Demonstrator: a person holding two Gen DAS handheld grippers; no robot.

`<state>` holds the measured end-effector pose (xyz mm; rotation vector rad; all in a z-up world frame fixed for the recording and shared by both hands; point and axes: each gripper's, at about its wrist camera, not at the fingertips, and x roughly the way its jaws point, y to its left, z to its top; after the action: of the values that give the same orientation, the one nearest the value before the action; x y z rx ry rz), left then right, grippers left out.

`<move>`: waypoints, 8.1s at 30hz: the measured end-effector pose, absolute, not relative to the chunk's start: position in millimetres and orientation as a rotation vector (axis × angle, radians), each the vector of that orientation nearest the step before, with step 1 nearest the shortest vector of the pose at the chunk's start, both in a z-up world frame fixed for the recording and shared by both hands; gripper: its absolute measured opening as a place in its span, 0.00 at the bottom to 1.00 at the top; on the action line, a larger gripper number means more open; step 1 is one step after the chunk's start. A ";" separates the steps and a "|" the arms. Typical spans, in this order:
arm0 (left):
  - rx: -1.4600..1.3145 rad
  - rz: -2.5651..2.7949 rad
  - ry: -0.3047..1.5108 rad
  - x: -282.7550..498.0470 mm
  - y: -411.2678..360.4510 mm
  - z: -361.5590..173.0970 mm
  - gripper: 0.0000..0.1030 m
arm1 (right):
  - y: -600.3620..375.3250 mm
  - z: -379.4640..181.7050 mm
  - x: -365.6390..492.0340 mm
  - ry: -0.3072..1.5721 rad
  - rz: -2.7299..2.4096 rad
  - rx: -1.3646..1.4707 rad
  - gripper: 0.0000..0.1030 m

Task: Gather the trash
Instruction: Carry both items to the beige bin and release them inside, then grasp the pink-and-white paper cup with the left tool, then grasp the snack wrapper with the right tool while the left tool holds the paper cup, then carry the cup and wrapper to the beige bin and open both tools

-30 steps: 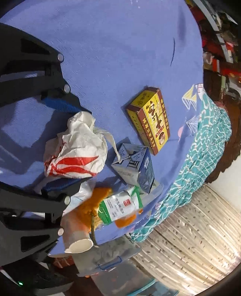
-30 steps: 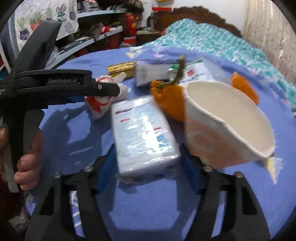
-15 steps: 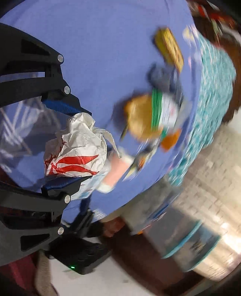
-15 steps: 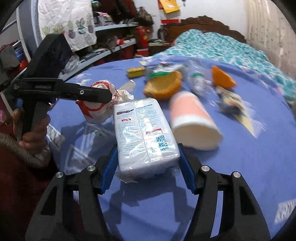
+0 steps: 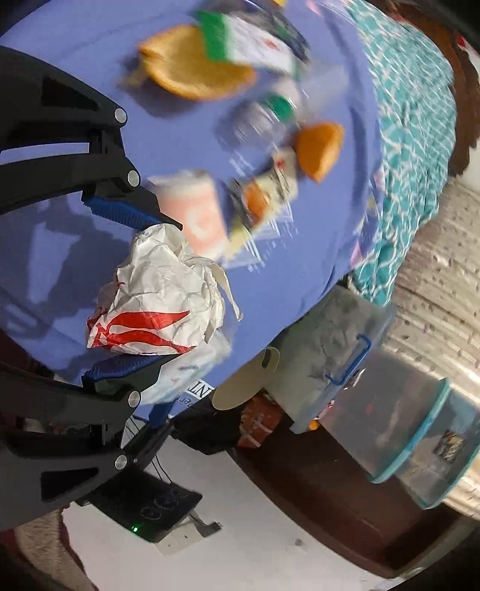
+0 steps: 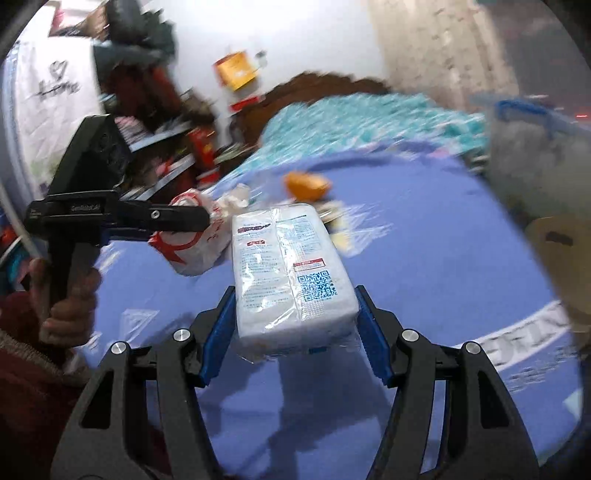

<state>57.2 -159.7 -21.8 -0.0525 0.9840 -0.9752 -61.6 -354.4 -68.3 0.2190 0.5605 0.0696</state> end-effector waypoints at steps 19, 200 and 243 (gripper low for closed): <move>0.284 -0.889 1.076 56.7 -319.5 -95.7 0.56 | -445.6 -122.3 -48.3 0.732 -0.176 0.197 0.65; -0.122 -0.876 1.176 105.6 -245.6 -107.6 0.47 | -470.0 -123.9 -15.3 0.735 0.016 0.672 0.79; 0.141 -0.998 1.049 77.0 -345.8 -57.5 0.70 | -543.7 -89.7 -26.6 0.552 -0.294 0.643 0.69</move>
<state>77.0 -345.8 -57.5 0.1413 1.0488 -0.9975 -26.6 -543.6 -89.7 0.6430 0.5520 -0.2941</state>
